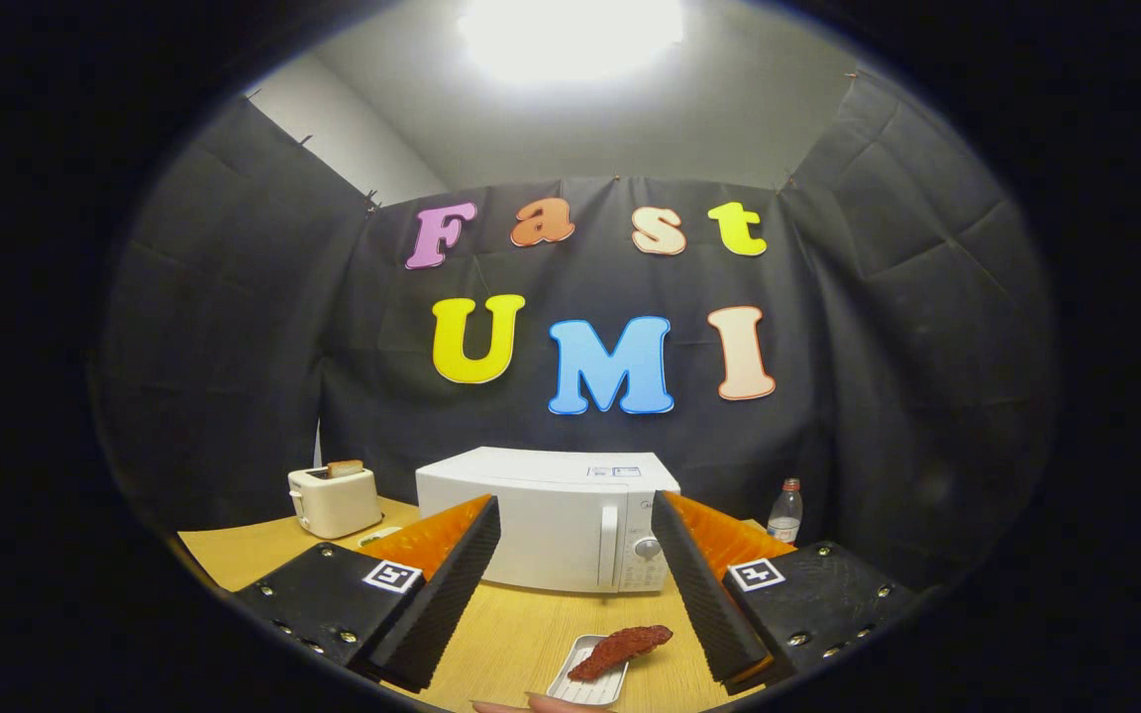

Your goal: Open the microwave, put the food inside, and close the microwave door.

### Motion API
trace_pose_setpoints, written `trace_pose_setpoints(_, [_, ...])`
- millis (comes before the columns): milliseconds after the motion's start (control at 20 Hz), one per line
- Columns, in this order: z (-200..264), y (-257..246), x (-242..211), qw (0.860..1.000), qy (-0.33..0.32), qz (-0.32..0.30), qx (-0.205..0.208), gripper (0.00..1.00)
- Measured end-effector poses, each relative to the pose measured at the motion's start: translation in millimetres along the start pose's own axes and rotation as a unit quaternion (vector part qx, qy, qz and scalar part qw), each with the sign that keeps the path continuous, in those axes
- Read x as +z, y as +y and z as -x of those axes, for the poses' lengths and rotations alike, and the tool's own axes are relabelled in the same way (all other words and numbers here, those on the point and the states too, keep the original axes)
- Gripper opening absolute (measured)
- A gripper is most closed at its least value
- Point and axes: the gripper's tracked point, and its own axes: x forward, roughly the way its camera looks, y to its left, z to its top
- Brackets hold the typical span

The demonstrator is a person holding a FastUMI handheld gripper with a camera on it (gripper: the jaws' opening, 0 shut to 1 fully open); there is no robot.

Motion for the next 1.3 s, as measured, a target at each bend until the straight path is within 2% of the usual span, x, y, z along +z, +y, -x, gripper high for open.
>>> trace_pose_setpoints(300, [-4, -9, -2, 1.0, -0.002, 0.003, -0.014, 0.97])
trace_pose_setpoints(850, [-25, 6, -5, 1.0, -0.009, -0.006, 0.008, 0.97])
trace_pose_setpoints(1150, [-58, 9, -5, 0.999, -0.023, -0.038, 0.02, 0.97])
trace_pose_setpoints(1300, [-83, 1, -20, 0.999, -0.012, -0.034, 0.02, 0.97])
